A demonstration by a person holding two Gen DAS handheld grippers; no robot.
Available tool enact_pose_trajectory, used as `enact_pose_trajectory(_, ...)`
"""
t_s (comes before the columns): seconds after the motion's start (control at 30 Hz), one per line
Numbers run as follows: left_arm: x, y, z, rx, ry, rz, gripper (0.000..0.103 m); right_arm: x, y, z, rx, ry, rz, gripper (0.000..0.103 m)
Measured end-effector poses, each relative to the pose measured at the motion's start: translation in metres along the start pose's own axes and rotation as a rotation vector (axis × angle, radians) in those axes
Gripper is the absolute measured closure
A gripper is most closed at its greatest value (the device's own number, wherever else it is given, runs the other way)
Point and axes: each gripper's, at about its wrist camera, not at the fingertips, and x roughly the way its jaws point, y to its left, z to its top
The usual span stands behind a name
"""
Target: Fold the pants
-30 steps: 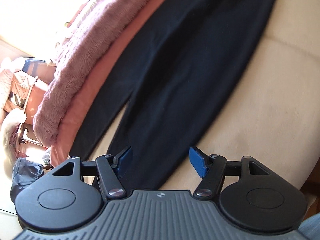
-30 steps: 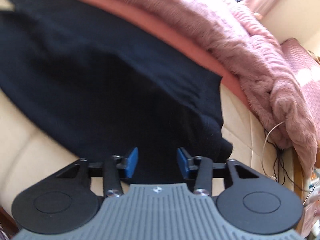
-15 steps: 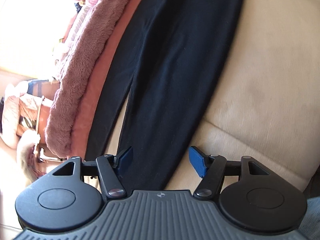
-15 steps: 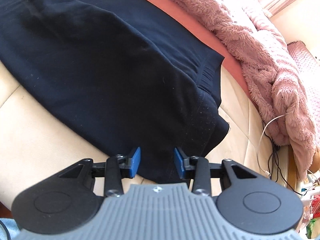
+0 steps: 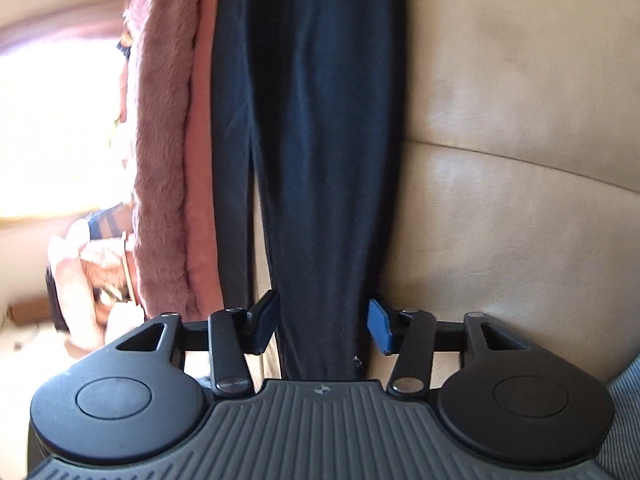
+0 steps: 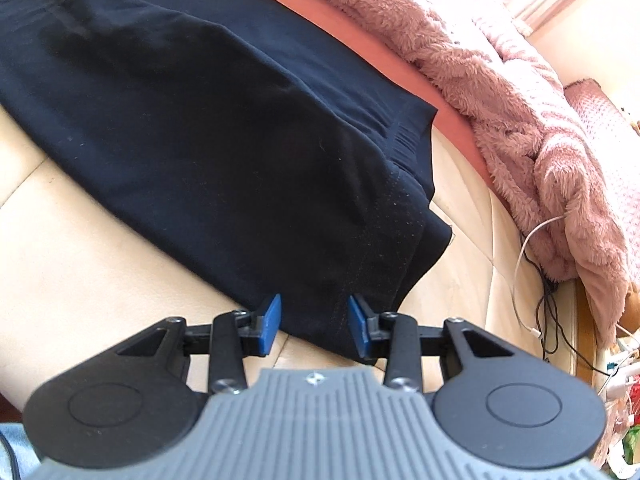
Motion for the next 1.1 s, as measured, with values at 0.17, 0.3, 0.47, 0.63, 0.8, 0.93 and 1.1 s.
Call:
enact_pose_trajectory(0.17,0.010,0.020,0.004,-0.194,0.062,-0.111,0.095,-0.005,0.011,-0.004,-0.142,-0.013,0.001,0.070)
enact_pose_trajectory(0.3,0.011,0.058,0.002,-0.449,0.083,-0.148,0.102,-0.005,0.021,-0.010,-0.287,-0.010,0.002,0.069)
enact_pose_trajectory(0.47,0.013,0.104,0.001,-0.671,0.094,-0.147,0.102,0.002,0.029,-0.010,-0.443,-0.009,-0.012,0.066)
enact_pose_trajectory(0.63,0.010,0.134,-0.004,-0.852,0.097,-0.143,0.102,0.005,0.037,-0.015,-0.558,-0.035,-0.023,0.068)
enact_pose_trajectory(0.8,-0.002,0.155,-0.010,-0.987,0.078,-0.141,0.102,0.003,0.035,-0.020,-0.538,-0.037,-0.059,0.077)
enact_pose_trajectory(0.93,-0.009,0.170,-0.013,-1.056,0.052,-0.145,0.102,0.010,0.026,-0.021,-0.439,-0.002,-0.065,0.103)
enact_pose_trajectory(1.1,-0.019,0.179,-0.011,-1.076,0.036,-0.107,0.102,-0.010,0.011,-0.018,-0.304,-0.082,-0.123,0.103)
